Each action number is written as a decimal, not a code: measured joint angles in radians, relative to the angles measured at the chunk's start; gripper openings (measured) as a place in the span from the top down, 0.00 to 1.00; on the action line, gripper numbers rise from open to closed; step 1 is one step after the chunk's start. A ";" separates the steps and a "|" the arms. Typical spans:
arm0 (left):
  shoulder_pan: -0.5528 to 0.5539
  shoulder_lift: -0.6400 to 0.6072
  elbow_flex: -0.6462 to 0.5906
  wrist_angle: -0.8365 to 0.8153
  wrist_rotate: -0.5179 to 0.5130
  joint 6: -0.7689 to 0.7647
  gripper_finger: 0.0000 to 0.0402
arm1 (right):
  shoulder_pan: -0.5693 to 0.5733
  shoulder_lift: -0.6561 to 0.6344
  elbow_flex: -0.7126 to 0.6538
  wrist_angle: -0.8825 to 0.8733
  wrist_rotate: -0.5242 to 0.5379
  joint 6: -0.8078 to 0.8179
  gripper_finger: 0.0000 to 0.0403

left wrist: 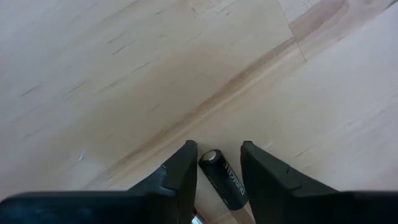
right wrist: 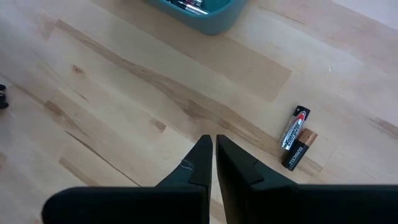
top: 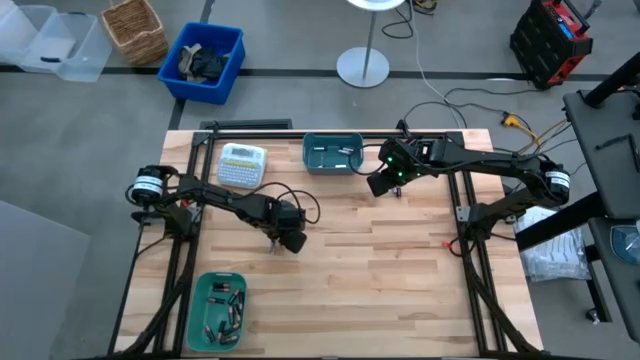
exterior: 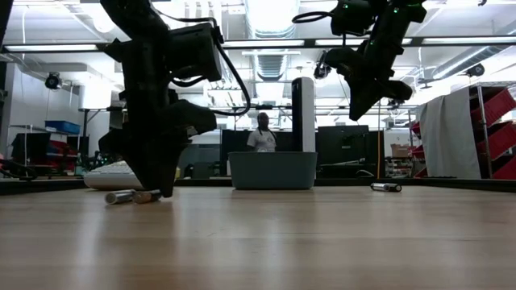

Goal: Sort batteries
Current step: Put the brown battery into the green bin

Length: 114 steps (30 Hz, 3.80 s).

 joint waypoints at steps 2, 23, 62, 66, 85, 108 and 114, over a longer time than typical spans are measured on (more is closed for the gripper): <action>0.000 0.000 0.000 0.001 0.003 0.000 0.72 | 0.000 0.000 0.000 0.000 0.000 0.000 0.97; 0.000 0.000 -0.003 0.044 0.015 0.070 0.71 | 0.000 0.000 0.000 0.000 0.000 0.000 0.97; -0.013 0.021 -0.029 0.136 0.034 0.010 0.95 | 0.000 0.000 0.000 0.002 0.000 -0.012 0.97; -0.013 0.020 -0.029 0.137 0.035 0.019 0.95 | 0.000 0.000 0.000 0.002 0.000 -0.014 0.97; -0.004 0.019 0.069 0.026 -0.034 0.331 0.95 | 0.000 0.000 0.000 0.019 0.001 -0.026 0.97; 0.002 -0.106 0.264 -0.376 -0.125 0.813 0.95 | 0.000 0.000 0.000 0.028 0.001 -0.016 0.97; 0.002 -0.199 0.317 -0.482 -0.127 0.885 0.95 | 0.000 0.000 0.000 0.029 0.001 -0.018 0.97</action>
